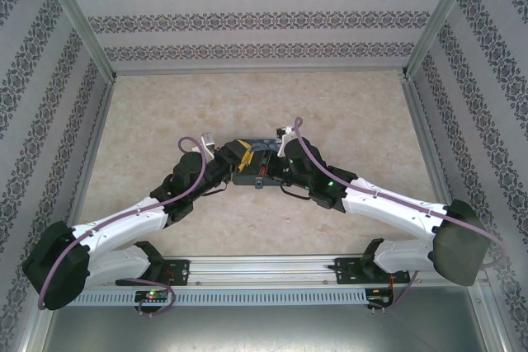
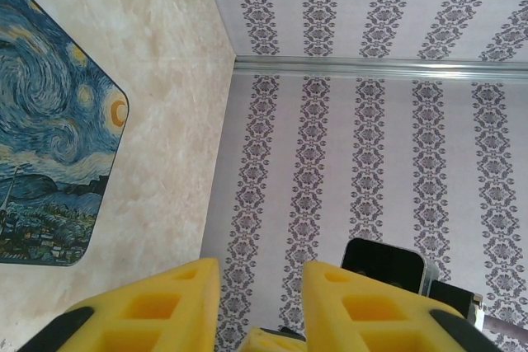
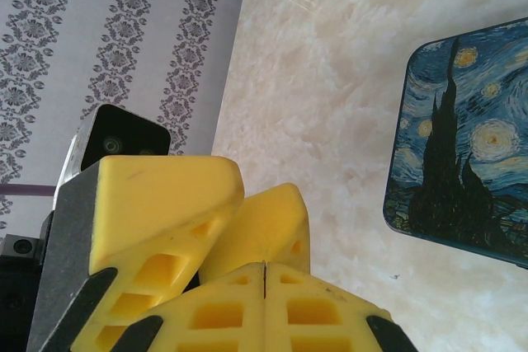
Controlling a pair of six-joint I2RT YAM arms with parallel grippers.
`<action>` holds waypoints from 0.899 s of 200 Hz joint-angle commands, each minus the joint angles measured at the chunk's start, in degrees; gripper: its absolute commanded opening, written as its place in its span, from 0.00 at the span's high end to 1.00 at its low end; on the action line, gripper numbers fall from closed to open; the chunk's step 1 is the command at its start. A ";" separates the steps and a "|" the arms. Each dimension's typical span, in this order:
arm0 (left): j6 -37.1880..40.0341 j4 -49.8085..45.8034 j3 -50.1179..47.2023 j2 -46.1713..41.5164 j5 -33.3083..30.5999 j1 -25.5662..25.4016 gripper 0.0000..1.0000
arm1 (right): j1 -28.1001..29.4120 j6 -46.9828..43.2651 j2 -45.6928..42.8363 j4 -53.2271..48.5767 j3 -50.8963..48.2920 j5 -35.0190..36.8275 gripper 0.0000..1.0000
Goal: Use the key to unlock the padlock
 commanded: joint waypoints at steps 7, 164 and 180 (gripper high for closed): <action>0.28 1.01 -0.34 0.36 -0.42 -0.75 0.73 | 0.61 0.43 -0.71 1.28 0.47 0.28 1.00; 0.67 -0.45 -0.69 0.52 -0.88 -0.71 0.52 | 0.70 -0.51 -2.77 0.15 2.73 0.79 1.00; 0.66 -0.34 -0.71 0.69 -0.78 -0.72 0.50 | 0.74 -0.61 -2.88 0.13 3.09 0.93 1.00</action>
